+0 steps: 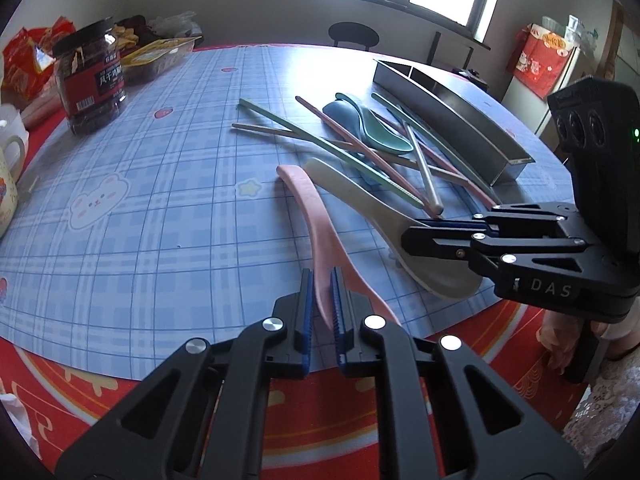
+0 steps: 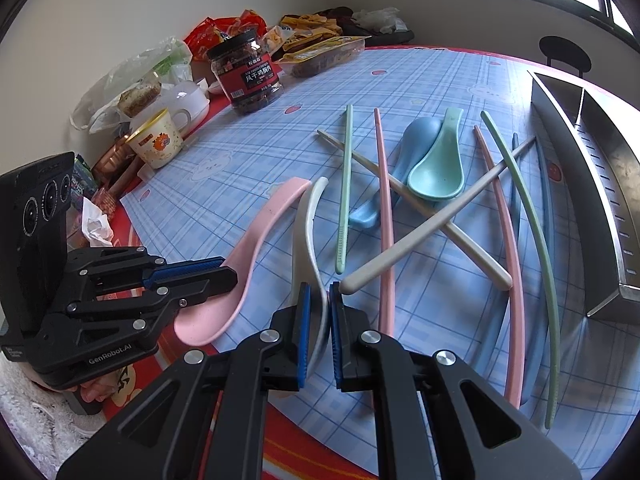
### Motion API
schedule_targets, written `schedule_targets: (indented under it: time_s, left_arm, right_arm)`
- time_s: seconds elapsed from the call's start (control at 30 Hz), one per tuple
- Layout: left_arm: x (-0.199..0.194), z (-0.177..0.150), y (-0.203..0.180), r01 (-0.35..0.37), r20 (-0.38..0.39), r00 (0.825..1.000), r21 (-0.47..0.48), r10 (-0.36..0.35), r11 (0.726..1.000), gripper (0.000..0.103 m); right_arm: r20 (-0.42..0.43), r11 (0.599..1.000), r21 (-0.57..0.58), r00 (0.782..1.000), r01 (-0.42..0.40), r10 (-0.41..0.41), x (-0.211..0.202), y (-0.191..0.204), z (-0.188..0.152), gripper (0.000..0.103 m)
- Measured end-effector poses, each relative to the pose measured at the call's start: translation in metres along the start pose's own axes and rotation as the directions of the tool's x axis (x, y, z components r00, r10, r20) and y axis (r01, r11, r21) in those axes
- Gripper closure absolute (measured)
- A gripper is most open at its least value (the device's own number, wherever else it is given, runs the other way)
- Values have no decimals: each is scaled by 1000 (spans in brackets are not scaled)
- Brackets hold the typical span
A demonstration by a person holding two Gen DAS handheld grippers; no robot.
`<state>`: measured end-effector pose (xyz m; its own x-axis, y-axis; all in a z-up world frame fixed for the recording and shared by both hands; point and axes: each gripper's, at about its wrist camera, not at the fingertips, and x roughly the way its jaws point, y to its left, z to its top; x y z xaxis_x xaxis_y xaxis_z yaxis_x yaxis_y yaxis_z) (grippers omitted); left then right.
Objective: Organize utensils
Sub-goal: 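Close the right gripper on the white spoon while the left gripper grasps the pink spoon, then carry both spoons into the steel tray and open both grippers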
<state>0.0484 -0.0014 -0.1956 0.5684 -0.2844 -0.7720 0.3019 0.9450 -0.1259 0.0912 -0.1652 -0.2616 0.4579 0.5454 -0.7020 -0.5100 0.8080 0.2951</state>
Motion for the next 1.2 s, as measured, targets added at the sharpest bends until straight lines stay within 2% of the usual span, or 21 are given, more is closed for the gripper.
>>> schedule_targets:
  time_s: [0.33,0.4,0.5,0.87,1.2]
  left_arm:
    - [3,3,0,1,-1,1000,2,-1,1000,89]
    - [2,2,1,6,2,1000,-2,-6,1000,91]
    - [-5,1,8,-7,39,999,-40,9,999,94]
    - [-16,0,14,-3,91,996,-66,9,998,95]
    - [-30,-3,31,-5,143,989,-151,27,989,95]
  right_arm:
    - [0,1000,-8,1000,2,-2,-1,1,0,93]
    - [0,1000,-7,1000,-4,4,-2,1,0,93]
    - [0,1000,-16,1000,-18,18,-2,3,-1,94]
    - [49,999,-16,997,-52,53,-11,1,-2,95]
    - [87,993,9,989,-117,116,-20,-8,-3,95]
